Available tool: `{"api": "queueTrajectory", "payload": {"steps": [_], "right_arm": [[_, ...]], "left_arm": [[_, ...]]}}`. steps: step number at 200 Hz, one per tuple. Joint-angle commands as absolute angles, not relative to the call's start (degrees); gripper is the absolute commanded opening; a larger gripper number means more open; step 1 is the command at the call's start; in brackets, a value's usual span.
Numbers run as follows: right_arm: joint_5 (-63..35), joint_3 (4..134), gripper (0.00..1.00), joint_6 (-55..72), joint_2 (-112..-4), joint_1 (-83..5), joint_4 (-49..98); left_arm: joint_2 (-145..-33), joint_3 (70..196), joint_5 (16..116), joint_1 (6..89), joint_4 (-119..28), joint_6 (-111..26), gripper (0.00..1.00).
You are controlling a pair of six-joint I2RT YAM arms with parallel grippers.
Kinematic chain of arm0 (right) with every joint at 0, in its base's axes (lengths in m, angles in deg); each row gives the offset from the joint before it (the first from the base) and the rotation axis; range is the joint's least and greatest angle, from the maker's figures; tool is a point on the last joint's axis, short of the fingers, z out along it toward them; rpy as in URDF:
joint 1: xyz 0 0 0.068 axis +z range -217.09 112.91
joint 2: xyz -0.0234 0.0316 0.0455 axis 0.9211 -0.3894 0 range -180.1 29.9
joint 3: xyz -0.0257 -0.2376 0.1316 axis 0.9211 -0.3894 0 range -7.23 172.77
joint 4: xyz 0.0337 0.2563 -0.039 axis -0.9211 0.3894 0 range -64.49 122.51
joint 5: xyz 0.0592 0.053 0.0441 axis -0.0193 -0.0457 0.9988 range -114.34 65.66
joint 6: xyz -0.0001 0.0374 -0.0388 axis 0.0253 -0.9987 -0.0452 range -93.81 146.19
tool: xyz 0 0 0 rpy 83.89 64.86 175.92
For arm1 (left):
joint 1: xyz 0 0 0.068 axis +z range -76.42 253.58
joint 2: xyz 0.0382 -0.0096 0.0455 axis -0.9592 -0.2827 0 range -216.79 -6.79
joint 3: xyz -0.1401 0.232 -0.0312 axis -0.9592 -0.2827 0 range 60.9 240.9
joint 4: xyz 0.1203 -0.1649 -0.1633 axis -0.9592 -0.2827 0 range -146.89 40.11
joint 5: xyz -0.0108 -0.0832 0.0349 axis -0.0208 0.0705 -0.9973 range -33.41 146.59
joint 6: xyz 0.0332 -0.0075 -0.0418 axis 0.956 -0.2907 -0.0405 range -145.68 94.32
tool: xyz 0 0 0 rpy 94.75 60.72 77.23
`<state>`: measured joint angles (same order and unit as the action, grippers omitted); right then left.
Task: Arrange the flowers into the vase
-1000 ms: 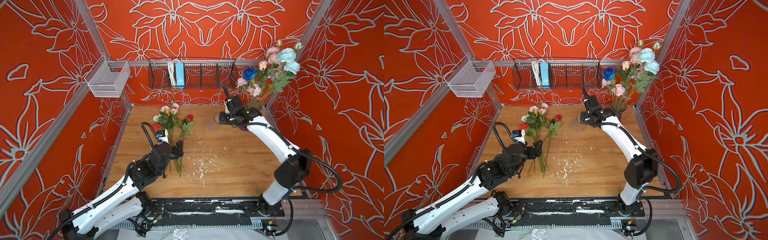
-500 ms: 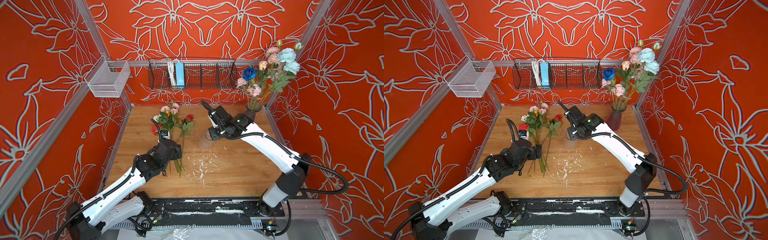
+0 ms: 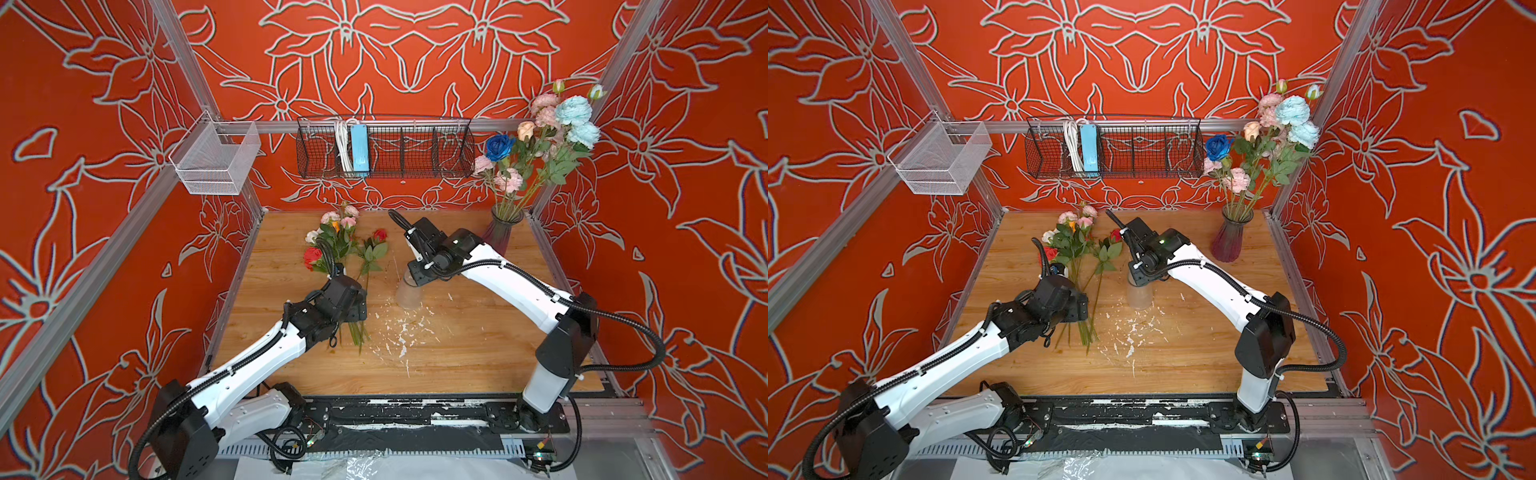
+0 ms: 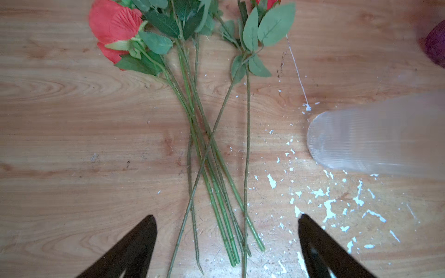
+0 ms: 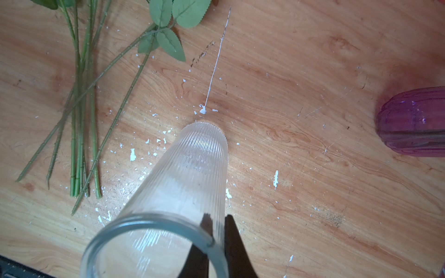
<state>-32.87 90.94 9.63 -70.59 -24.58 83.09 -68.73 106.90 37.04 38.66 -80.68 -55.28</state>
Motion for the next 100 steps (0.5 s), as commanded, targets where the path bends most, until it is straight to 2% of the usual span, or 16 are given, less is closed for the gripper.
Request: {"api": "queueTrajectory", "payload": {"steps": [1,43,63,75,100], "right_arm": [[-35.5,91.4,0.08,9.2,-70.7,-24.5,80.0],[-34.1,92.6,0.22,8.5,-72.7,-25.9,80.0],[-31.6,92.8,0.22,7.9,-73.3,-27.6,79.4],[-32.0,92.9,0.29,8.2,-73.2,-27.8,79.2],[-31.7,94.5,0.33,8.6,-73.3,-28.0,80.3]], "left_arm": [[-70.0,108.5,38.9,38.9,-80.6,-55.4,0.92],[-72.3,110.2,39.1,39.0,-79.7,-54.0,0.92],[-73.5,111.1,39.8,39.0,-79.5,-53.0,0.91],[-74.1,111.5,40.1,39.0,-79.6,-52.6,0.92],[-75.6,112.4,38.9,39.5,-79.9,-52.0,0.92]]}}
